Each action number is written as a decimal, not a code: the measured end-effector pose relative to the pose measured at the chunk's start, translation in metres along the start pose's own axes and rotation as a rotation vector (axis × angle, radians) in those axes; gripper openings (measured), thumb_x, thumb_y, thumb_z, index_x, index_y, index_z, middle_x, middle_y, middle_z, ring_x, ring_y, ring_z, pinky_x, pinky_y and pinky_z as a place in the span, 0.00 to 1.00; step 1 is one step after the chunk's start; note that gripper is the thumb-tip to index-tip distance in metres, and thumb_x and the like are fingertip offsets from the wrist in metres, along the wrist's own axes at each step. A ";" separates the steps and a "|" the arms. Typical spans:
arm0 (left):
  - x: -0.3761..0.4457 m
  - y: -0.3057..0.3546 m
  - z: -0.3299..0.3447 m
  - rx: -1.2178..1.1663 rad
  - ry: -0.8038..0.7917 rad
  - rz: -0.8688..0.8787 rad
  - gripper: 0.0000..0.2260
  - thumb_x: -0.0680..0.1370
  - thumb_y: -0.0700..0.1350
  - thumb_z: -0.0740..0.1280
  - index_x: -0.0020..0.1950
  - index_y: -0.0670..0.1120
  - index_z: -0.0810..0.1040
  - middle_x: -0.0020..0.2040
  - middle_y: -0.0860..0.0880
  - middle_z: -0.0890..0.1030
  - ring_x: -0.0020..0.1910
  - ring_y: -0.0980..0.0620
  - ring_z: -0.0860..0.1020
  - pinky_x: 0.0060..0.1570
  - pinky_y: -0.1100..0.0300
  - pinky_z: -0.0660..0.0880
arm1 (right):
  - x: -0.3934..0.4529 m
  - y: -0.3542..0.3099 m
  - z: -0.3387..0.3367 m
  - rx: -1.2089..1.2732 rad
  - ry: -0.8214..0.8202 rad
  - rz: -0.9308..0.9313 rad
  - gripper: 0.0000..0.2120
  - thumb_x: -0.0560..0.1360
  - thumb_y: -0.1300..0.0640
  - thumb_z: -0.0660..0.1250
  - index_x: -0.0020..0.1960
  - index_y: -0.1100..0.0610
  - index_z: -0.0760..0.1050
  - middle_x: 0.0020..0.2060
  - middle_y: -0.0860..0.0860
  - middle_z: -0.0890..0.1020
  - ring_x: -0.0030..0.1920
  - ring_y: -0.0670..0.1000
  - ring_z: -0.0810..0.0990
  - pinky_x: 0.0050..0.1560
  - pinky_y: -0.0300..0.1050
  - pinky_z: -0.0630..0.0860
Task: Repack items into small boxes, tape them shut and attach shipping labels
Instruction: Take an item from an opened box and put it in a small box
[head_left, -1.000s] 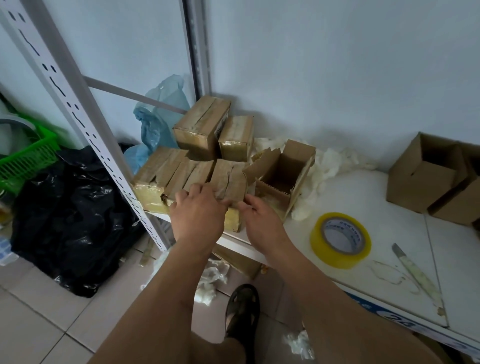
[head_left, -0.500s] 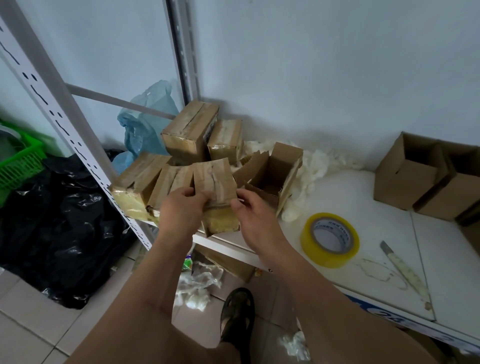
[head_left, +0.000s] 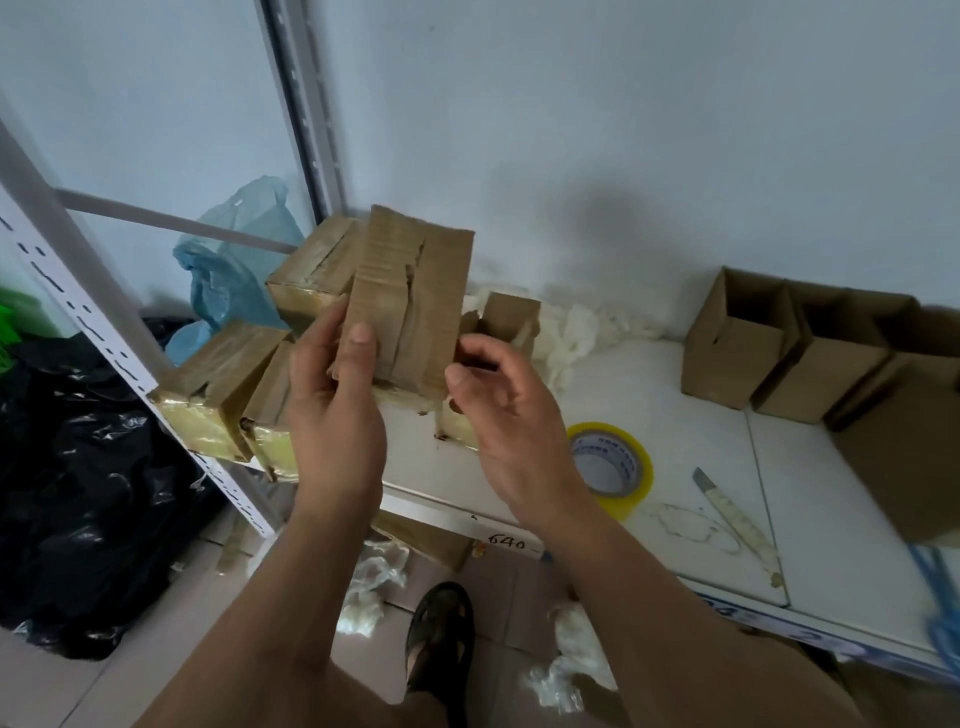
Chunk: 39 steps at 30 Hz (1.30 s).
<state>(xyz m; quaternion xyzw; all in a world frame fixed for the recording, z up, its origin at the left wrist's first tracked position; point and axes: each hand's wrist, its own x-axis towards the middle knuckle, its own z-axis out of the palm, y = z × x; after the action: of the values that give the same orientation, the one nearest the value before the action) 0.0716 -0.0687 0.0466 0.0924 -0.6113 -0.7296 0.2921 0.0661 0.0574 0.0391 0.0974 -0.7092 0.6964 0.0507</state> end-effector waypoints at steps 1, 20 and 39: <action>-0.005 0.001 0.006 0.025 -0.022 0.052 0.16 0.80 0.54 0.64 0.67 0.52 0.76 0.62 0.52 0.78 0.62 0.58 0.76 0.56 0.63 0.75 | -0.002 -0.005 -0.007 0.033 0.035 -0.012 0.11 0.78 0.54 0.68 0.60 0.47 0.75 0.51 0.47 0.83 0.53 0.45 0.82 0.54 0.39 0.78; -0.143 -0.039 0.156 0.208 -0.593 -0.369 0.07 0.81 0.53 0.63 0.55 0.59 0.79 0.52 0.58 0.80 0.50 0.59 0.79 0.53 0.52 0.79 | -0.073 -0.005 -0.208 -0.242 0.494 0.501 0.16 0.80 0.51 0.60 0.66 0.52 0.69 0.48 0.54 0.79 0.41 0.53 0.80 0.35 0.46 0.79; -0.139 -0.067 0.155 1.204 -1.112 0.127 0.41 0.72 0.73 0.59 0.78 0.54 0.55 0.79 0.54 0.53 0.75 0.48 0.60 0.69 0.49 0.66 | -0.062 0.058 -0.277 -0.645 0.346 0.693 0.17 0.80 0.49 0.59 0.47 0.60 0.78 0.44 0.57 0.82 0.42 0.53 0.79 0.45 0.51 0.75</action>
<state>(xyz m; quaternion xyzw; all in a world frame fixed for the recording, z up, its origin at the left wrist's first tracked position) 0.0874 0.1420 -0.0117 -0.1767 -0.9576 -0.1981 -0.1123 0.0964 0.3383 -0.0239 -0.2814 -0.8600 0.4238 -0.0393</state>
